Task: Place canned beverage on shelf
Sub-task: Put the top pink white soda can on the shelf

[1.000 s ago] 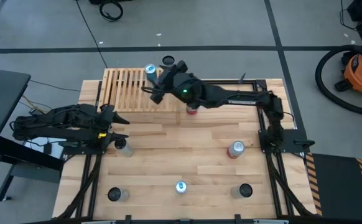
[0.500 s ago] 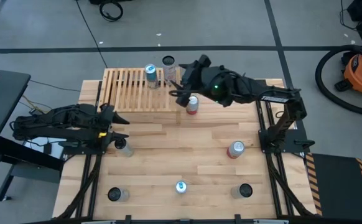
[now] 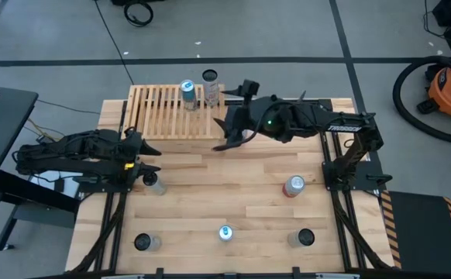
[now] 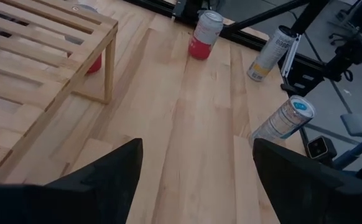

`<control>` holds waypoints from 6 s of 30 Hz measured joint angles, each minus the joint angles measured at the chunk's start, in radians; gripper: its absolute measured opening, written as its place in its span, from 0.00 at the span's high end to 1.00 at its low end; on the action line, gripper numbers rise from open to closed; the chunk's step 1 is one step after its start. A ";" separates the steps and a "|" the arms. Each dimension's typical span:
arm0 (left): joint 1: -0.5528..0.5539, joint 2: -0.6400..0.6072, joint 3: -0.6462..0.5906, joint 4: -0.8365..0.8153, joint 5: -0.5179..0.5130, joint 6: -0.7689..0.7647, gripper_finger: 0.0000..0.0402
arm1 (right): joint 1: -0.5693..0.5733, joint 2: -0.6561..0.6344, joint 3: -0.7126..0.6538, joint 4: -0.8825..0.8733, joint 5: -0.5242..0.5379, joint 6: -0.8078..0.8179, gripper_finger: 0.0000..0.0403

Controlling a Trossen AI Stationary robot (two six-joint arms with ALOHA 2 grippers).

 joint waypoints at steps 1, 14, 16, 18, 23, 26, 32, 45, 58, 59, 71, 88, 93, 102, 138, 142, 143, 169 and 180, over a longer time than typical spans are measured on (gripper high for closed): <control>0.000 0.000 0.000 0.005 0.000 0.001 0.22 | 0.000 0.000 0.000 -0.020 0.002 0.003 0.02; 0.000 0.000 0.000 0.094 -0.022 0.056 0.22 | -0.072 0.000 0.000 -0.287 -0.004 0.235 0.06; 0.000 0.000 0.000 0.093 -0.045 0.022 0.22 | -0.100 0.000 0.000 -0.324 -0.062 0.261 0.06; 0.000 0.004 0.000 0.093 -0.091 0.001 0.22 | -0.138 0.000 0.000 -0.345 -0.174 0.281 0.06; 0.000 0.013 0.000 0.093 -0.129 0.035 0.22 | -0.236 0.001 0.000 -0.364 -0.373 0.322 0.06; 0.000 0.018 0.000 0.098 -0.134 0.036 0.22 | -0.281 0.001 0.000 -0.378 -0.398 0.327 0.06; 0.019 0.056 0.014 0.110 -0.135 0.083 0.22 | -0.346 0.002 -0.048 -0.388 -0.405 0.285 0.06; 0.069 0.230 0.131 0.057 -0.089 0.167 0.22 | -0.377 0.002 -0.126 -0.391 -0.491 0.281 0.06; 0.070 0.295 0.159 0.032 -0.088 0.195 0.22 | -0.415 0.000 -0.211 -0.331 -0.544 0.316 0.06; 0.070 0.295 0.159 0.032 -0.088 0.195 0.22 | -0.419 0.001 -0.237 -0.316 -0.544 0.316 0.06; 0.070 0.294 0.159 0.120 -0.088 0.197 0.22 | -0.458 0.002 -0.529 -0.025 -0.510 0.289 0.06; 0.073 0.325 0.159 0.149 -0.093 0.186 0.22 | -0.473 0.002 -0.673 0.091 -0.570 0.318 0.06; 0.075 0.344 0.159 0.145 -0.097 0.187 0.22 | -0.473 0.002 -0.711 0.164 -0.574 0.339 0.06; 0.075 0.362 0.160 0.138 -0.097 0.188 0.22 | -0.473 0.002 -0.741 0.224 -0.574 0.368 0.06; 0.075 0.360 0.160 0.166 -0.097 0.223 0.22 | -0.472 -0.001 -0.870 0.427 -0.558 0.415 0.27; 0.075 0.360 0.160 0.153 -0.097 0.236 0.22 | -0.472 -0.001 -0.870 0.428 -0.559 0.416 0.27; 0.075 0.360 0.160 0.150 -0.097 0.243 0.22 | -0.472 -0.001 -0.871 0.428 -0.559 0.416 0.27; 0.075 0.360 0.160 0.138 -0.070 0.265 0.22 | -0.336 -0.321 -0.871 0.275 -0.538 0.448 0.27; 0.075 0.360 0.160 0.122 -0.045 0.275 0.22 | -0.322 -0.324 -0.871 0.240 -0.514 0.458 0.27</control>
